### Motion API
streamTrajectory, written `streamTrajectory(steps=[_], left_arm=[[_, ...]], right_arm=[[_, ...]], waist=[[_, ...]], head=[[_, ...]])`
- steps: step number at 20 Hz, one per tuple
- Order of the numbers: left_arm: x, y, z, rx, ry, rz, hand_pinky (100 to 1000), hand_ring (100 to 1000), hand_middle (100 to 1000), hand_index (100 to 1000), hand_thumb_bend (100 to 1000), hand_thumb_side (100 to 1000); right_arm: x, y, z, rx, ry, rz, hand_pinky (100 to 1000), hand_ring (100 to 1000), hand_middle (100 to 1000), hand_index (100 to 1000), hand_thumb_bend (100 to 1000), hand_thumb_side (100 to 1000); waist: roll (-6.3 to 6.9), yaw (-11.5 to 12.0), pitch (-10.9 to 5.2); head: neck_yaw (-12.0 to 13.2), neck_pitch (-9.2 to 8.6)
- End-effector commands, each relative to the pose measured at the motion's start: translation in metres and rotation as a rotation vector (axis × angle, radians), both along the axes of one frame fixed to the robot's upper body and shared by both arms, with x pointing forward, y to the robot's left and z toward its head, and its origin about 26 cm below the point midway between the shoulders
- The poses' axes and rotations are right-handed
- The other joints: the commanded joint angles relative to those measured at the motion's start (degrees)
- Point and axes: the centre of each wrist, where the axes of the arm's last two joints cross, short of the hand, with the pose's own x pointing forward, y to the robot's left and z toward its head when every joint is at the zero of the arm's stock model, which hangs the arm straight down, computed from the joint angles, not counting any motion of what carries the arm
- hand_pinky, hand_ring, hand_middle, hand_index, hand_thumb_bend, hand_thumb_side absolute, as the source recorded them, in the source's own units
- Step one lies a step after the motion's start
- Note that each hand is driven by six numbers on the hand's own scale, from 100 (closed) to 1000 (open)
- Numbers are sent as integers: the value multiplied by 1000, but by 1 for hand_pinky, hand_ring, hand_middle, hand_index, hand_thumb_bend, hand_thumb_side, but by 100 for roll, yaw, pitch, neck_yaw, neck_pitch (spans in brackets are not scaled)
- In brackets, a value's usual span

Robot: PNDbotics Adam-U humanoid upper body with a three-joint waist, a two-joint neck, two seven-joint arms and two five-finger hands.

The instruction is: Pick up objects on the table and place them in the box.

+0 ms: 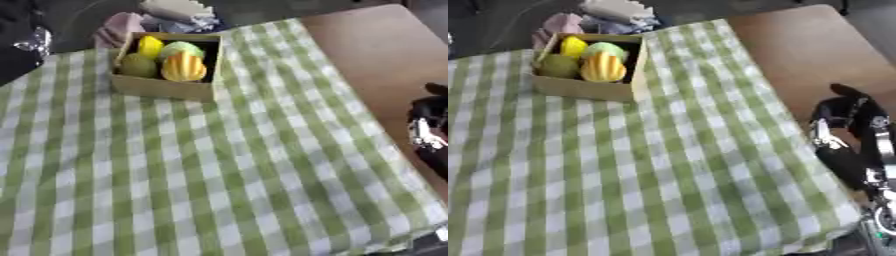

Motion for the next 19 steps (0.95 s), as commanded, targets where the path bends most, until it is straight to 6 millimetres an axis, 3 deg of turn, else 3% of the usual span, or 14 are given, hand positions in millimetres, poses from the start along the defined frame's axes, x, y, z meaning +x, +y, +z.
streamTrajectory(steps=[1,11,19], left_arm=[[-8,-3,-5,-51,-90,-46,713,721,748,819,100,513],[-16,-28,-75,-301,-93,-78,721,724,742,815,100,583],[-22,-47,-102,-407,-45,-91,728,730,745,817,100,634]], right_arm=[[0,-4,7,-14,-24,-14,622,662,633,845,100,427],[0,-5,7,-9,-31,-21,620,661,634,850,100,434],[0,-4,2,-3,-15,-13,619,660,632,852,100,435]], waist=[[-94,83,-88],[-104,471,-145],[-139,704,-244]], head=[[-3,58],[72,259],[74,377]])
